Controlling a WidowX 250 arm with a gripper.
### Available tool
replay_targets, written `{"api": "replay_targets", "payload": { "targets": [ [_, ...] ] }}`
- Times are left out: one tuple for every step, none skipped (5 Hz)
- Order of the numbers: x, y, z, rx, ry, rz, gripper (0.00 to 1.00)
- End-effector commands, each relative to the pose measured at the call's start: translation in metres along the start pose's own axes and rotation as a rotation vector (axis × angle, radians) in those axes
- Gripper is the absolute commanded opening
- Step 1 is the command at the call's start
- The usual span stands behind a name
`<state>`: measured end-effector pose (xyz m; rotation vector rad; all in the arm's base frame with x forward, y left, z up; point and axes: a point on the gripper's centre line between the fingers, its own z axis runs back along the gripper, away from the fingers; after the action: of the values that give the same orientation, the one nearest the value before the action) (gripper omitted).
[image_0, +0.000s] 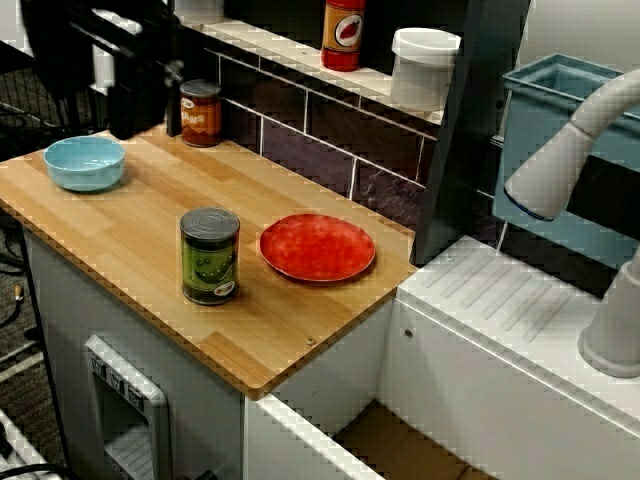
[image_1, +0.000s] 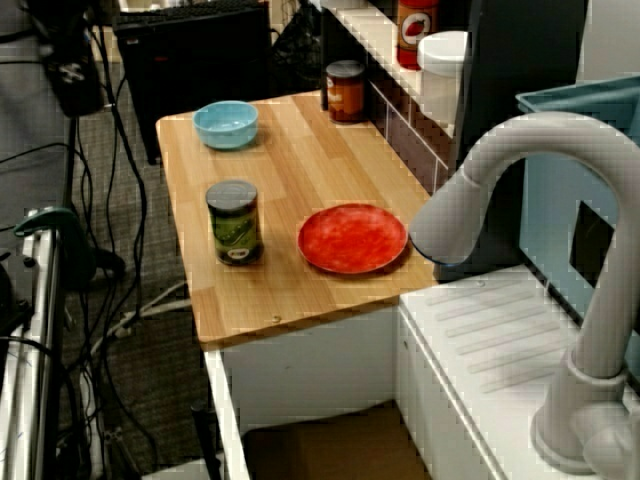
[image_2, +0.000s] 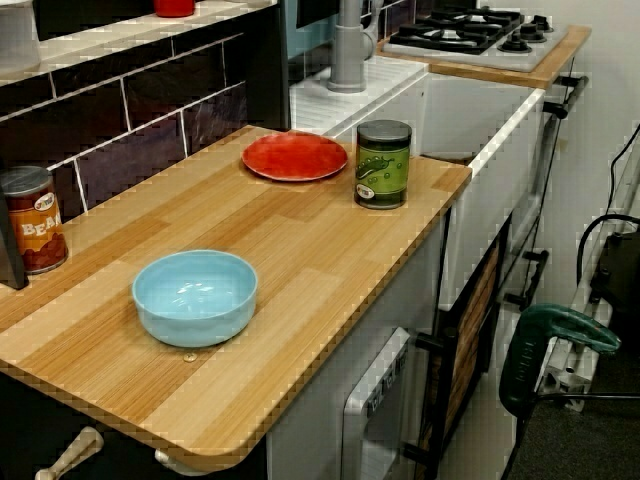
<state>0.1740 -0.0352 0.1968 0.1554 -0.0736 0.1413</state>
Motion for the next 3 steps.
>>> {"api": "replay_targets", "payload": {
  "targets": [
    [0.02,-0.007,-0.02,-0.147,0.022,0.015,1.0],
    [0.024,-0.011,-0.027,-0.301,0.017,-0.001,1.0],
    [0.023,-0.013,-0.039,-0.295,-0.002,-0.032,1.0]
  ]
}}
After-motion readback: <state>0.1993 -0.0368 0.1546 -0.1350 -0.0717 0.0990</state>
